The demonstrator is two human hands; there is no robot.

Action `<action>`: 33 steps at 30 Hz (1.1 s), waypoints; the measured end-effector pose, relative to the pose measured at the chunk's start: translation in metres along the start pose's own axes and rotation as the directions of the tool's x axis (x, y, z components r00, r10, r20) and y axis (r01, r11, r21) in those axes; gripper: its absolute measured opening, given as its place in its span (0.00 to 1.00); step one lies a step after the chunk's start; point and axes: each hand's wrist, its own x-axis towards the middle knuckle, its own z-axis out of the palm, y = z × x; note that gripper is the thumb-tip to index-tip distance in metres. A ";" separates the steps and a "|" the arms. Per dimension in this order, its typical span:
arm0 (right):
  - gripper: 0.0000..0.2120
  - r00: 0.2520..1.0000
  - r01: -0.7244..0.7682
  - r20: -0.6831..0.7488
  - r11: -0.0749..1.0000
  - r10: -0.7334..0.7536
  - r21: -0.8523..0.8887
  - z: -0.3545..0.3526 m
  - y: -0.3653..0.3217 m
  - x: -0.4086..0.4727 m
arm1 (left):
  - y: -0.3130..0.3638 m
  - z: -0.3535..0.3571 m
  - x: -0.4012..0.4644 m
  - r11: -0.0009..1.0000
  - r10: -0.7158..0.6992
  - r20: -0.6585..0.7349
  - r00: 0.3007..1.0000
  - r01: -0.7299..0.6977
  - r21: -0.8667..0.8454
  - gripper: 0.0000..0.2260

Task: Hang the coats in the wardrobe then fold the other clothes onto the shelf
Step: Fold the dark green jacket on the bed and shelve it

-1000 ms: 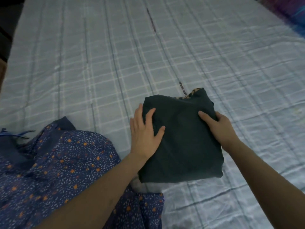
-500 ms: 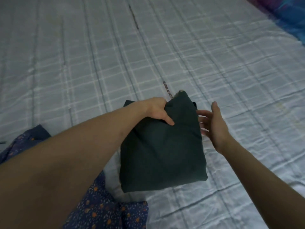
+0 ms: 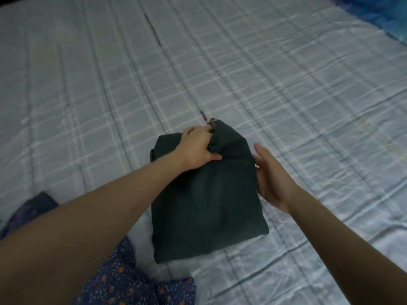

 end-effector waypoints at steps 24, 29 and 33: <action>0.29 0.855 0.052 0.112 -0.131 -0.506 -0.990 0.027 0.045 0.003 | -0.052 0.088 -0.149 0.998 -0.052 -0.188 0.981 0.056 0.014 0.26; 0.33 0.780 0.243 0.373 -0.306 -0.502 -0.921 0.035 0.076 -0.067 | -0.027 0.099 -0.219 0.976 0.159 -0.278 0.947 -0.109 0.187 0.34; 0.49 0.919 0.150 0.280 -0.410 -0.277 -0.899 0.019 0.109 -0.063 | -0.033 0.128 -0.215 0.959 0.103 -0.100 0.990 -0.072 0.273 0.42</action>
